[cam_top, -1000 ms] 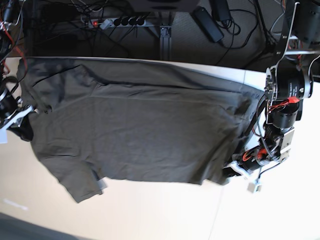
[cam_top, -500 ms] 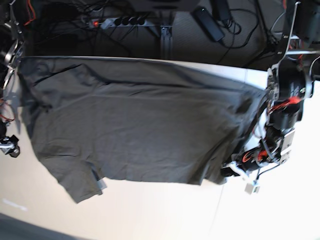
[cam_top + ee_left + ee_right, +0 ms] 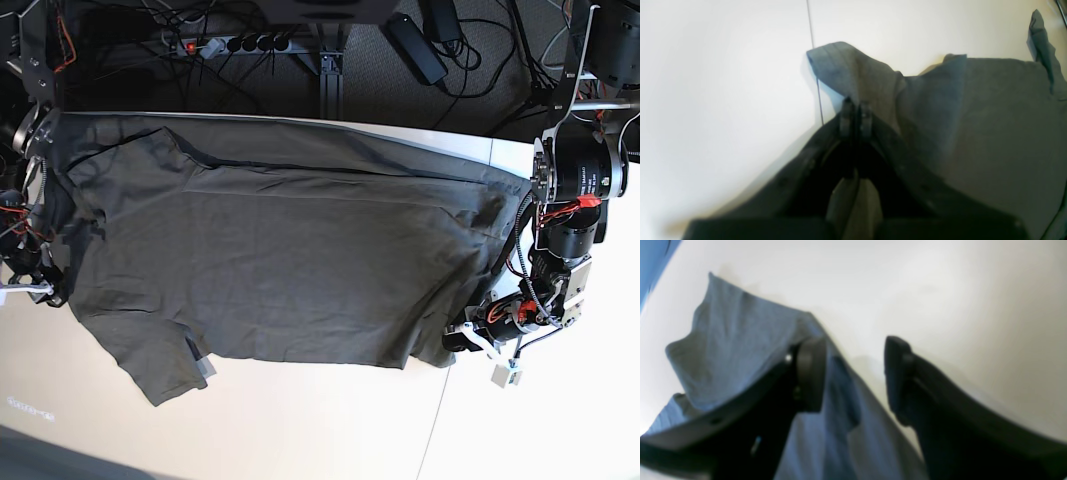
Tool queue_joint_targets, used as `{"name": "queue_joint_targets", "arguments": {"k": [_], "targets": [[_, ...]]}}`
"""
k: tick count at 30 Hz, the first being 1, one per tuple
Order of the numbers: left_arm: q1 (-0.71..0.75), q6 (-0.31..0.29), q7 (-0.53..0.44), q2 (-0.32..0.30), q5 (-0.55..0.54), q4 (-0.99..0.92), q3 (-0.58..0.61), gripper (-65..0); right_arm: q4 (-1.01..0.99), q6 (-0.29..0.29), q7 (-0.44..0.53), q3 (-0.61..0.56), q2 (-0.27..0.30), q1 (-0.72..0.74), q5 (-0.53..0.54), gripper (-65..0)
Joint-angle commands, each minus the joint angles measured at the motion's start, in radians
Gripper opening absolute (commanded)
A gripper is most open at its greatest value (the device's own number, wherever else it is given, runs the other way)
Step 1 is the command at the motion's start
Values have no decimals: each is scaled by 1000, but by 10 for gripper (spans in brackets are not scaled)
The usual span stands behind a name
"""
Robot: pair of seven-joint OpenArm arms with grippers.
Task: Fold the T-shirt properly
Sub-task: 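Move the right gripper to the hem corner beside it and grasp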
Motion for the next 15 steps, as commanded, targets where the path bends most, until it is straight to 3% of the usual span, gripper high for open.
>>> {"name": "queue_joint_targets", "arguments": {"k": [1, 7, 12, 14, 15], "targets": [[-3, -3, 68, -3, 53, -3, 4, -650, 3, 39, -20, 0, -9, 13, -23, -354], [-3, -3, 68, -3, 50, -3, 4, -650, 3, 54, -7, -21, -76, 16, -63, -355], [-3, -3, 68, -3, 50, -3, 4, -650, 5, 53, 3, -148, -111, 34, -88, -359], [-3, -3, 68, -3, 49, -3, 4, -650, 14, 53, 29, -196, -109, 37, -119, -413], [-3, -3, 66, -3, 49, -3, 4, -650, 21, 53, 42, -215, -106, 38, -142, -471]]}}
